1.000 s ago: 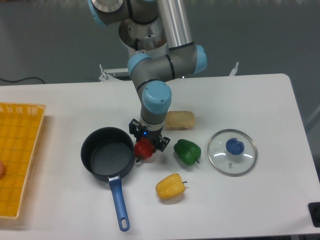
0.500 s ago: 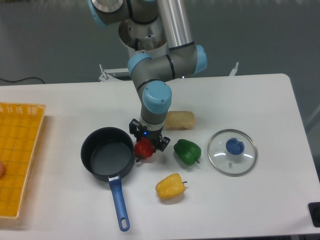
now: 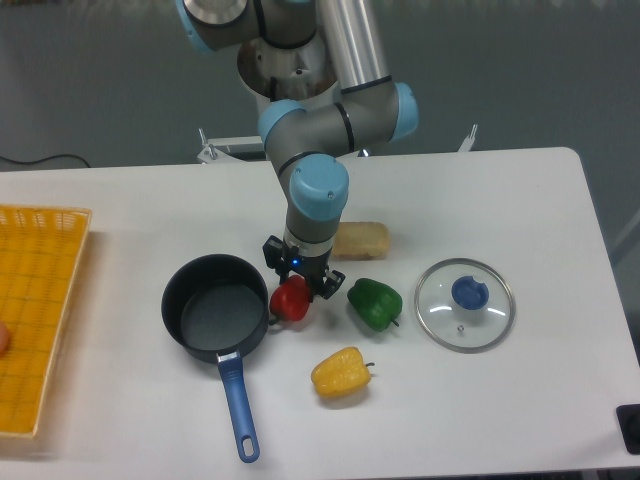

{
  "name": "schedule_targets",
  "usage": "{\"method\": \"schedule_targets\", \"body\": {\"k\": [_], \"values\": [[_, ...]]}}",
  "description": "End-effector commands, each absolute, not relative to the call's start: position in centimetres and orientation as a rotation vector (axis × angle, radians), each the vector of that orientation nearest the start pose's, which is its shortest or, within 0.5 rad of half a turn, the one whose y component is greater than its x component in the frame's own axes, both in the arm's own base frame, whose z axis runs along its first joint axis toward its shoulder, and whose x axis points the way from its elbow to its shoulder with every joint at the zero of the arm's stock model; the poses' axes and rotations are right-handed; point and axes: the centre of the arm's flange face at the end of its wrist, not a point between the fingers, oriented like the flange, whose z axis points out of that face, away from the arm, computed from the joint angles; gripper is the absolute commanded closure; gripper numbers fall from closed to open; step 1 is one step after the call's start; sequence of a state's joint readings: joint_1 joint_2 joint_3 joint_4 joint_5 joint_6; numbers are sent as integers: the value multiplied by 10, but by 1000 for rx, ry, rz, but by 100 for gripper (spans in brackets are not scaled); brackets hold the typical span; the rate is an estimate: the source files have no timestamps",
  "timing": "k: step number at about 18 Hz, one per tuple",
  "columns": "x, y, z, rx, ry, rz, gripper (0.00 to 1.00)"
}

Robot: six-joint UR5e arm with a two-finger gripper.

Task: Pick up the red pepper
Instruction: 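Lift the grasped red pepper up off the table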

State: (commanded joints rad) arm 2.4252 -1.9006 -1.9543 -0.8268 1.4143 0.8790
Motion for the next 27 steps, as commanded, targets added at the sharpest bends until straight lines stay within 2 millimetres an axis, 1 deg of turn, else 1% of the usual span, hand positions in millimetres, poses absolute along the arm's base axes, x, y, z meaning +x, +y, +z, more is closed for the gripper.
{"method": "schedule_targets", "body": {"k": [2,3,8,11,13,17,19,21,25,27], "values": [[-309,464,213,-3001,36,-115,85],[-310,462,218,-2999,32,-103,88],[-315,458,228,-3008,31,-59,89],[-321,452,237,-3011,29,-23,89],[-325,450,248,-3013,63,-19,89],[-344,451,281,-3045,105,-56,89],[-355,448,292,-3053,127,-71,89],[-366,439,298,-3063,164,-75,89],[-388,411,304,-3086,226,-84,89],[-397,401,309,-3092,286,-97,89]]}}
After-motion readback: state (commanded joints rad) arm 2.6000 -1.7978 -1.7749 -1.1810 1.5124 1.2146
